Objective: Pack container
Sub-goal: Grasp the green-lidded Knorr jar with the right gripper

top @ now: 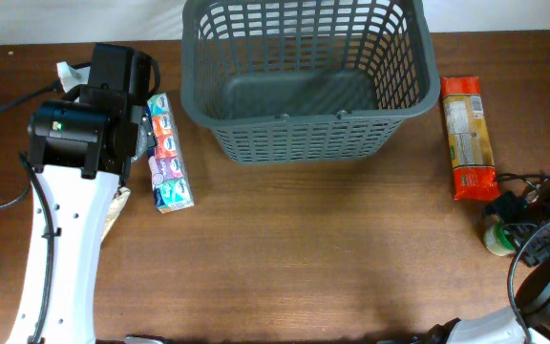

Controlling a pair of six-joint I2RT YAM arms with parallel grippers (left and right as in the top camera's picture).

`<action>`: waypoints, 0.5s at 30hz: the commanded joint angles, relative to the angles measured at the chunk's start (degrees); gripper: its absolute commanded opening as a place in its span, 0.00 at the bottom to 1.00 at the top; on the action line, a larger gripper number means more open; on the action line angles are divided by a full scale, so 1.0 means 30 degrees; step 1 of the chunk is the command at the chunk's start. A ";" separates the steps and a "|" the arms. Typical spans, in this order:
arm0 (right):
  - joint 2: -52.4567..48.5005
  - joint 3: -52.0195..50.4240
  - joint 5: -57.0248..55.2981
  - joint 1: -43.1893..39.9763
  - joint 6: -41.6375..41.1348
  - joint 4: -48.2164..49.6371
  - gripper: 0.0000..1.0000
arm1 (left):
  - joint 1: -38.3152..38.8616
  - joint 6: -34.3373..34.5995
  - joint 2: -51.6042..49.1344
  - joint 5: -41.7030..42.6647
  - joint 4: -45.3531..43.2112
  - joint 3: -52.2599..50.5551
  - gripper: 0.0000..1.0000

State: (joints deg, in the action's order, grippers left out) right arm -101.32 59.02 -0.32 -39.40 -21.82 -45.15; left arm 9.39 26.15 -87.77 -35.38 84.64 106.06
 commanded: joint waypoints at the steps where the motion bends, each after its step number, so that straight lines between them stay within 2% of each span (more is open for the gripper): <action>1: -0.0255 -0.0073 0.0117 0.0000 0.0138 0.0299 0.99 | -0.0080 -0.0036 -0.0138 0.0007 0.0080 -0.0029 1.00; 8: -0.0255 -0.0073 0.0124 0.0000 0.0131 0.0211 1.00 | -0.0080 -0.0036 -0.0138 0.0015 0.0087 -0.0029 1.00; 10: -0.0255 -0.0073 0.0117 0.0000 0.0131 0.0131 0.91 | -0.0080 -0.0036 -0.0138 0.0015 0.0087 -0.0029 1.00; 15: -0.0248 -0.0073 0.0117 -0.0007 0.0117 -0.0109 0.59 | -0.0080 -0.0036 -0.0138 0.0007 0.0080 -0.0029 1.00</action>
State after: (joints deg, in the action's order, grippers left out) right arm -101.32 59.05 -0.16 -39.40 -21.19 -45.60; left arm 9.39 26.15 -87.77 -35.38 84.64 106.06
